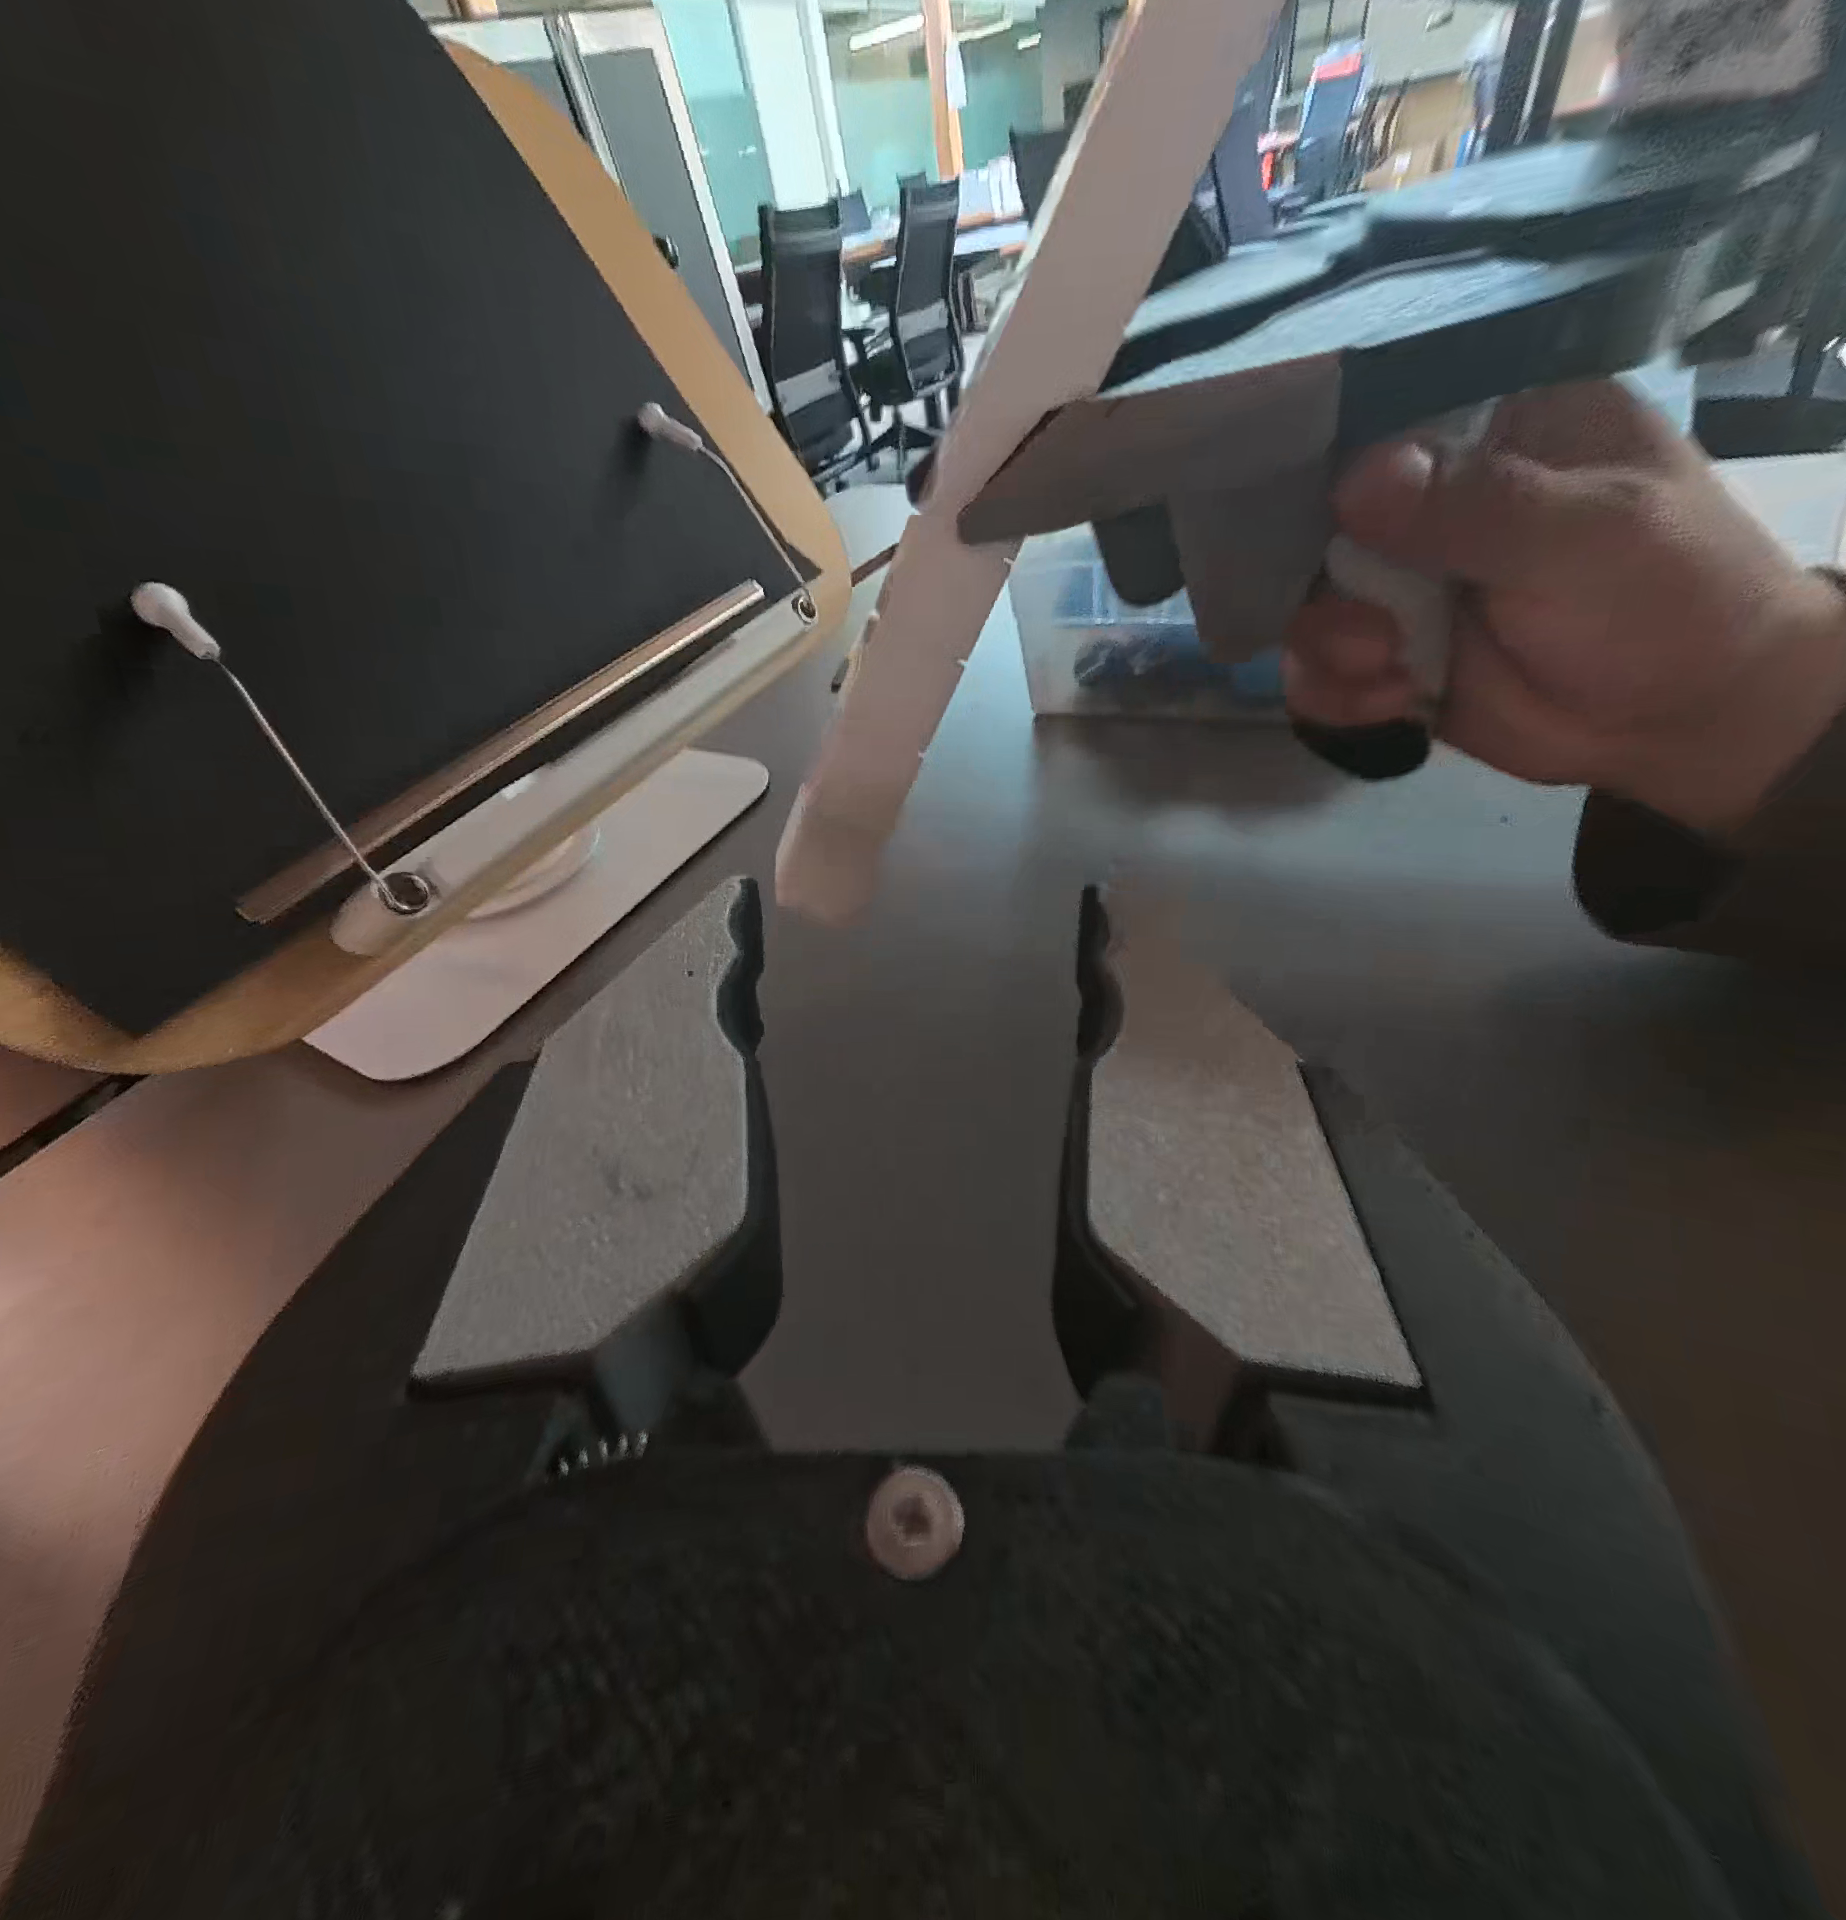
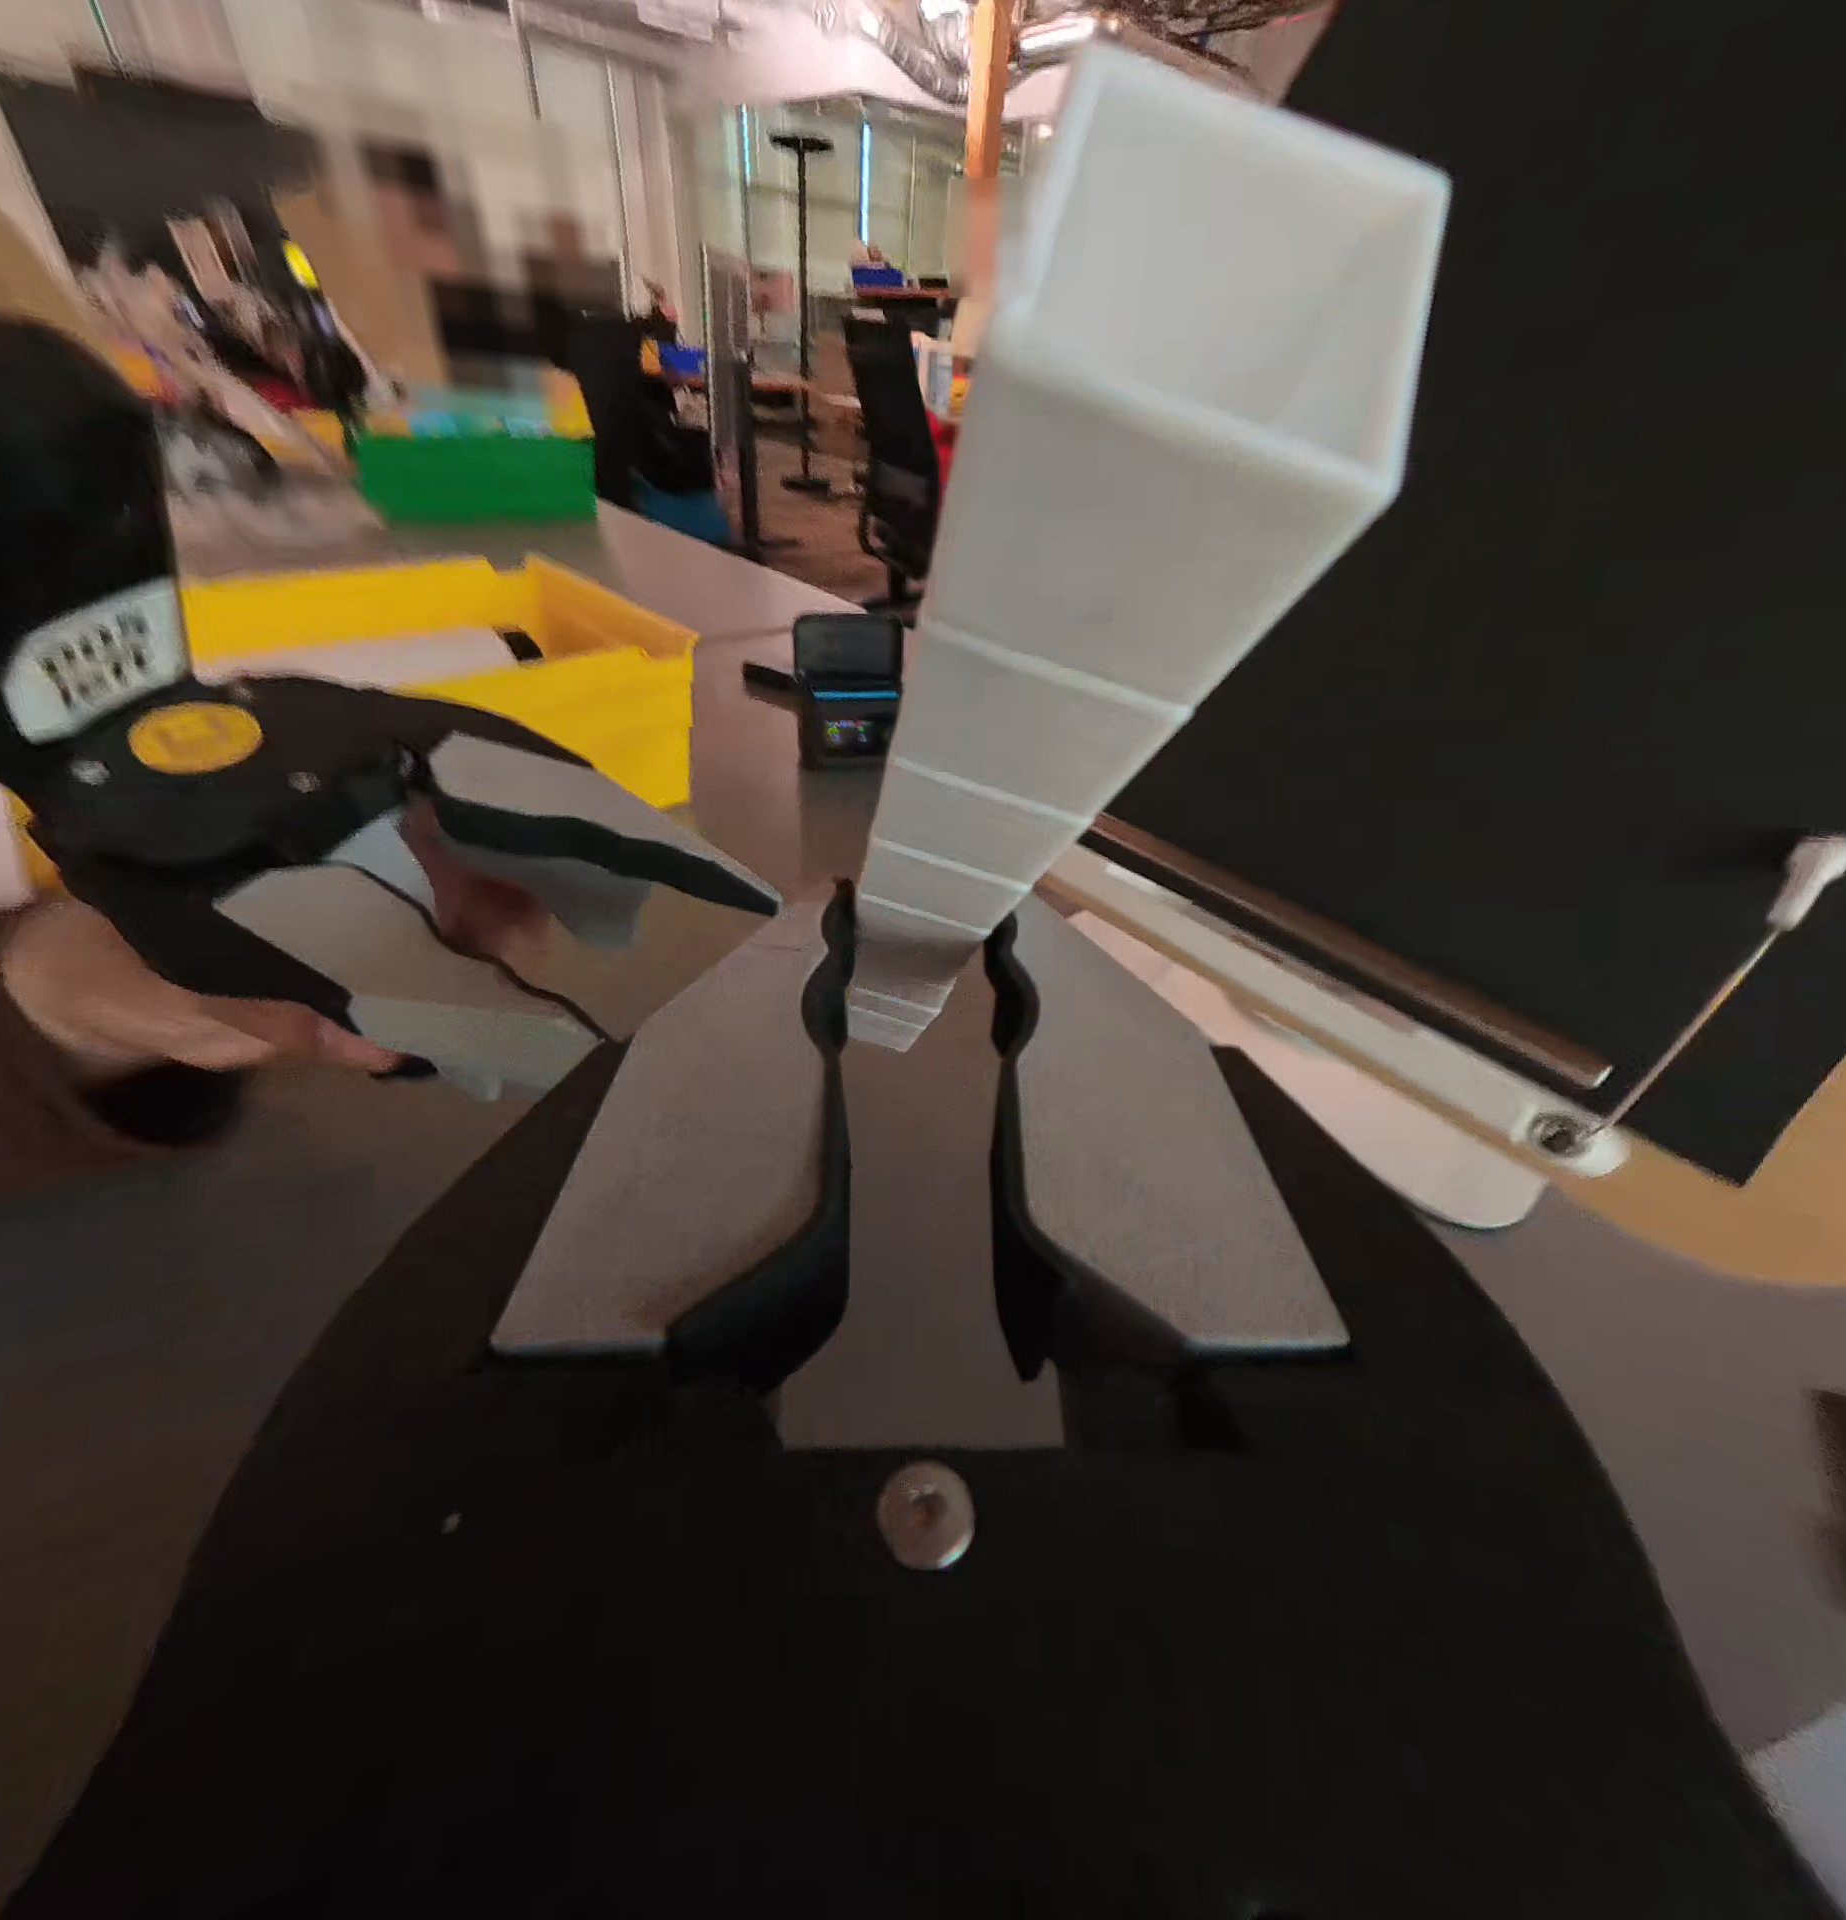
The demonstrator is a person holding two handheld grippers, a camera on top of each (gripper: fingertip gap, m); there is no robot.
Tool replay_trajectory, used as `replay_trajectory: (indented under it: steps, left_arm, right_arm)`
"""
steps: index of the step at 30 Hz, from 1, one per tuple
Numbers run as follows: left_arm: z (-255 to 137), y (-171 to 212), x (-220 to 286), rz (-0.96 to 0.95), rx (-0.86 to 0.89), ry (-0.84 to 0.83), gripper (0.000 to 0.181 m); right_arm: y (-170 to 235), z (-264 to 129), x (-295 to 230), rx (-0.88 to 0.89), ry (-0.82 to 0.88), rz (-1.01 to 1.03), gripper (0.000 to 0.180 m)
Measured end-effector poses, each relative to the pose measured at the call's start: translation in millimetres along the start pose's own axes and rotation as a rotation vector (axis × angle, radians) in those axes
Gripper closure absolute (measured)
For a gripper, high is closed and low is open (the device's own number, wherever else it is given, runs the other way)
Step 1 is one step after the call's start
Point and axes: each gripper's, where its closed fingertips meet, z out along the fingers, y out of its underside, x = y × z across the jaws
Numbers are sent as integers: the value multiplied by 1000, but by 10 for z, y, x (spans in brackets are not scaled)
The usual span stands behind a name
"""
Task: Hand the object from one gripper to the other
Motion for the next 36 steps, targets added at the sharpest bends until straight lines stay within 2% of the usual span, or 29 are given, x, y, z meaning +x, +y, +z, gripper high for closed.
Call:
replay_trajectory:
  steps: [4,7,9,11,12,15,19,21,24,26,29,33,36]
  left_arm:
    - [44,49,4,69,-32,-52,125]
    - [45,26,-17,187,-31,-122,128]
    - [40,11,-19,277,-35,-162,136]
    - [29,1,27,363,-34,-161,157]
    - [33,12,41,404,-46,-157,157]
    - [26,37,-16,497,-76,-177,157]
    - [-77,14,-244,617,-70,-289,158]
    - [-130,-3,-319,727,-71,-338,158]
    - [-169,50,-420,825,-127,-367,159]
    - [-189,113,-514,825,-175,-379,160]
    - [-201,208,-604,857,-249,-400,160]
    - [-130,381,-555,924,-356,-357,160]
    - [-68,452,-451,985,-378,-307,160]
  right_arm:
    - [17,67,-290,-27,-8,-264,158]
    - [65,124,-563,-36,-93,-327,158]
    - [68,134,-728,-22,-157,-337,158]
    - [81,129,-838,-15,-204,-352,158]
    - [87,118,-869,-11,-224,-358,158]
    - [138,67,-923,-38,-313,-312,144]
    - [89,-81,-906,-25,-427,-206,133]
    - [179,-158,-897,-91,-503,-162,128]
    - [149,-275,-822,-83,-538,-125,122]
    - [32,-343,-715,-40,-520,-71,119]
    - [-17,-348,-445,-32,-384,-83,124]
    - [247,-189,-291,-175,-222,-183,123]
    - [493,-54,-385,-303,-231,-182,125]
